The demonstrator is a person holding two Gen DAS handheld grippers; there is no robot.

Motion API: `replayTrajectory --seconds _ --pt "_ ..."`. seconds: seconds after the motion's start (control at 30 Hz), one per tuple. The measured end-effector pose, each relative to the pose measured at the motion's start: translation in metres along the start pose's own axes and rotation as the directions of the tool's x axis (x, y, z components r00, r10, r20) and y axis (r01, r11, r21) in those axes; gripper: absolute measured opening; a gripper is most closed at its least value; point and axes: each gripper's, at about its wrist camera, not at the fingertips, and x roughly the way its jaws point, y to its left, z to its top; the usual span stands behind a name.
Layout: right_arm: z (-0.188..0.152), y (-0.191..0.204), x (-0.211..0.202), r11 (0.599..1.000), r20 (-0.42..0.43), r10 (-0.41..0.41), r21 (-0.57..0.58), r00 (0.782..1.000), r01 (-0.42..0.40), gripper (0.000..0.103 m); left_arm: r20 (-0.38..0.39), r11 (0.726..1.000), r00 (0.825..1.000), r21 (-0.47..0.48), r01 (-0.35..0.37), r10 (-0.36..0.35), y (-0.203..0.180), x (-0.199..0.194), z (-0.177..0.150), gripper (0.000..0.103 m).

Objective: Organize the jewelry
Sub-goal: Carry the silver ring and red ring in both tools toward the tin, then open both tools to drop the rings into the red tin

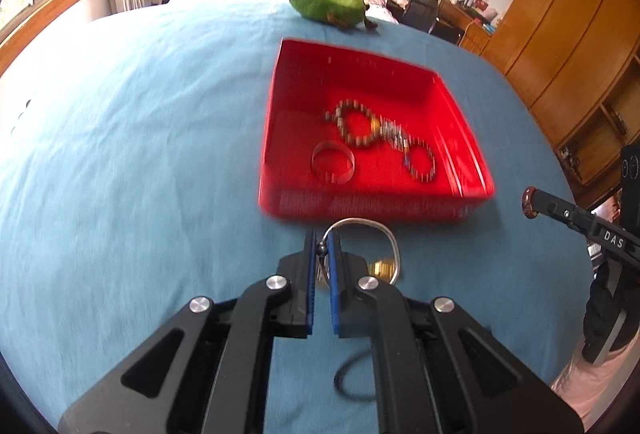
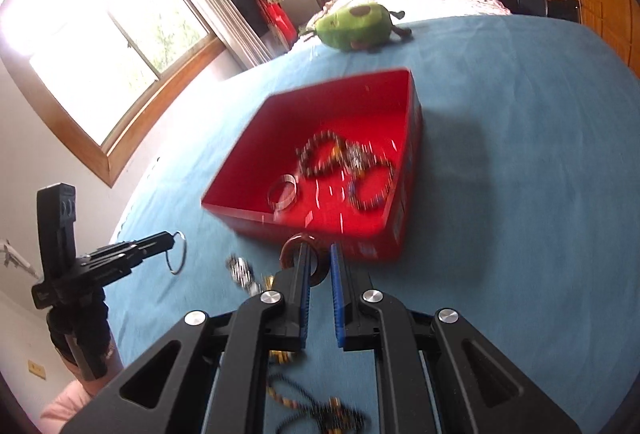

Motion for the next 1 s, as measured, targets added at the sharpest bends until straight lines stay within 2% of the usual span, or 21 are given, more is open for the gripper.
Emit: replayTrajectory --seconds 0.13,0.27,0.47,0.57,0.63,0.83,0.9,0.97,1.0 --pt "0.029 0.004 0.03 1.0 -0.002 -0.009 0.011 1.0 0.009 0.01 0.0 1.0 1.0 -0.028 0.003 -0.004 -0.002 0.023 0.036 0.004" --pt "0.052 0.003 0.071 0.999 -0.028 -0.022 0.029 0.999 0.023 0.01 -0.02 0.999 1.0 -0.048 0.003 -0.004 -0.002 0.054 0.058 0.004" --pt "0.057 0.001 0.117 0.999 -0.074 -0.04 0.025 0.996 0.042 0.01 -0.046 0.999 0.999 -0.051 -0.005 0.003 0.003 0.093 0.072 0.004" --pt "0.055 -0.003 0.129 0.998 -0.094 -0.062 0.02 0.994 0.064 0.011 -0.059 0.999 0.998 -0.053 0.006 -0.009 0.005 0.105 0.074 0.005" --pt "0.055 -0.006 0.131 0.998 -0.094 -0.064 0.024 0.993 0.066 0.02 -0.067 0.999 0.998 -0.046 0.005 -0.008 0.005 0.109 0.075 0.007" --pt "0.055 -0.008 0.117 0.998 -0.063 -0.059 0.032 0.996 0.061 0.02 -0.037 0.999 0.999 -0.044 0.015 -0.016 0.006 0.099 0.076 0.007" --pt "0.057 -0.006 0.111 0.998 -0.053 -0.054 0.03 0.997 0.055 0.02 -0.029 0.999 0.999 -0.047 0.026 -0.027 0.006 0.093 0.076 0.012" --pt "0.058 -0.003 0.103 0.998 -0.04 -0.051 0.026 0.998 0.052 0.021 -0.011 0.999 1.0 -0.047 0.024 -0.025 0.005 0.084 0.076 0.028" --pt "0.058 -0.002 0.1 0.999 -0.034 -0.048 0.024 0.998 0.049 0.021 0.003 0.999 1.0 -0.046 0.018 -0.018 0.004 0.078 0.075 0.03"
